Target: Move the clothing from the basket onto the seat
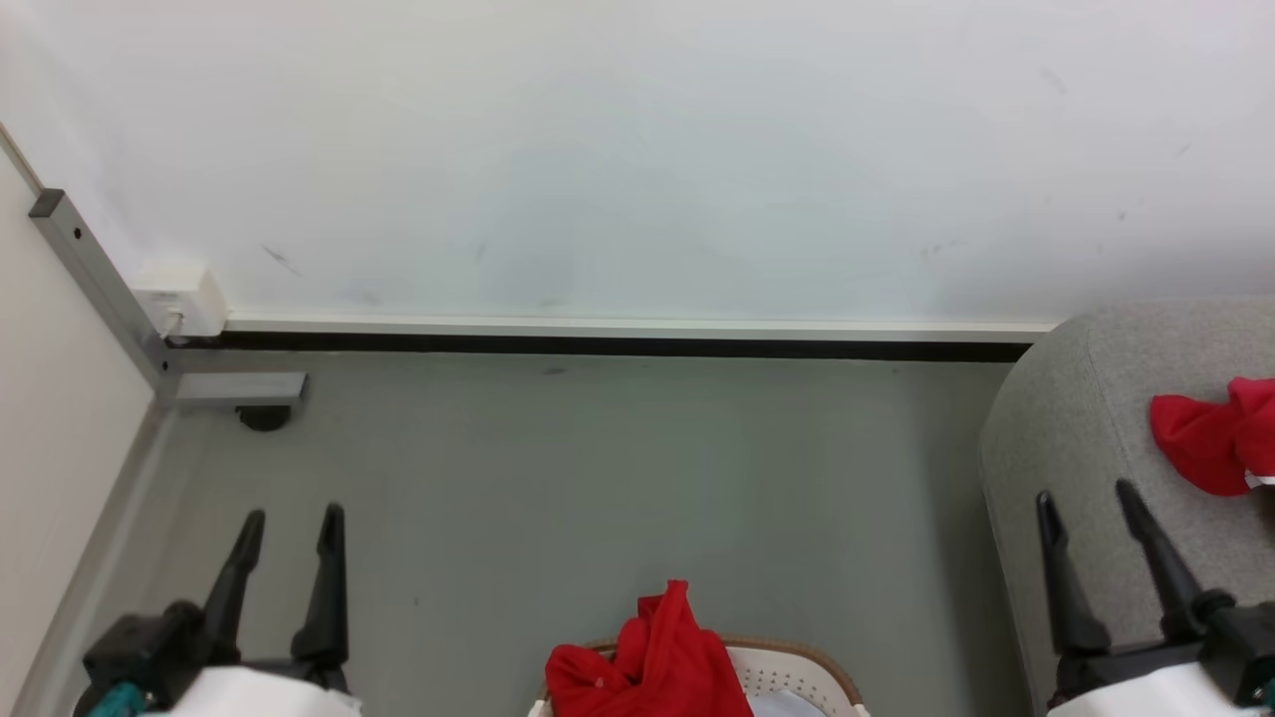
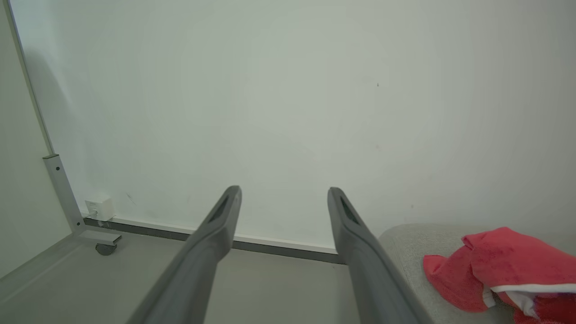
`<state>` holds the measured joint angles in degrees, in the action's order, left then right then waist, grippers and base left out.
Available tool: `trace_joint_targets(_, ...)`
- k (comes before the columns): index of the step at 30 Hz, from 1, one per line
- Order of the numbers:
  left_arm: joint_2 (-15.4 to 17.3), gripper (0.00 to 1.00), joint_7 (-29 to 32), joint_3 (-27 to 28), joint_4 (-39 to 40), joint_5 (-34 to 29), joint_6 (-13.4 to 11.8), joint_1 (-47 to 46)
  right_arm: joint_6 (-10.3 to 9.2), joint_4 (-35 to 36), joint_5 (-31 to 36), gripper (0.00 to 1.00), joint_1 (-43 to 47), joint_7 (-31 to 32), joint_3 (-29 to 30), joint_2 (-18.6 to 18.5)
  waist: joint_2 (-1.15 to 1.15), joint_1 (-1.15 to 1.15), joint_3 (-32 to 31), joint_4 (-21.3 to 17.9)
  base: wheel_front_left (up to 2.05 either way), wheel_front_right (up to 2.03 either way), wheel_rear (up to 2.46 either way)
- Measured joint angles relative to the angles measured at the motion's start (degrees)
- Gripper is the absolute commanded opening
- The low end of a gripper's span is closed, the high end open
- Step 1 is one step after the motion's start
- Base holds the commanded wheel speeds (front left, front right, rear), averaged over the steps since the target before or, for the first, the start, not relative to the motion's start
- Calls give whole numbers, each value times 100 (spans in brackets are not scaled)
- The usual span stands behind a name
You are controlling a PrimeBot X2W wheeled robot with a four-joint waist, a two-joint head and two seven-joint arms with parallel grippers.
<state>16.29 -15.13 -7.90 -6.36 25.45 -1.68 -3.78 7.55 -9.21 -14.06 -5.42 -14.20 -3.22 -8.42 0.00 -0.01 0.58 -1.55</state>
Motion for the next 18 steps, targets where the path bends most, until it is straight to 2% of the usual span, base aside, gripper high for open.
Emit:
trace_joint_targets(6, -468, 100, 0, 502, -102, -515, 404, 335, 0, -182, 76, 100, 302, -66, -40, 186, 0, 0, -72, 28, 0, 0, 0)
trace_joint_targets(12, -811, 100, 0, 824, -214, -922, 647, 425, 0, -168, 121, 100, 456, -83, -36, 301, 0, 0, -160, 34, 0, 0, 0)
trace_joint_targets(18, -959, 100, 0, 1003, -250, -1135, 793, 425, 0, -154, 151, 100, 460, -83, -65, 337, 0, 0, -153, -2, 0, 0, 0)
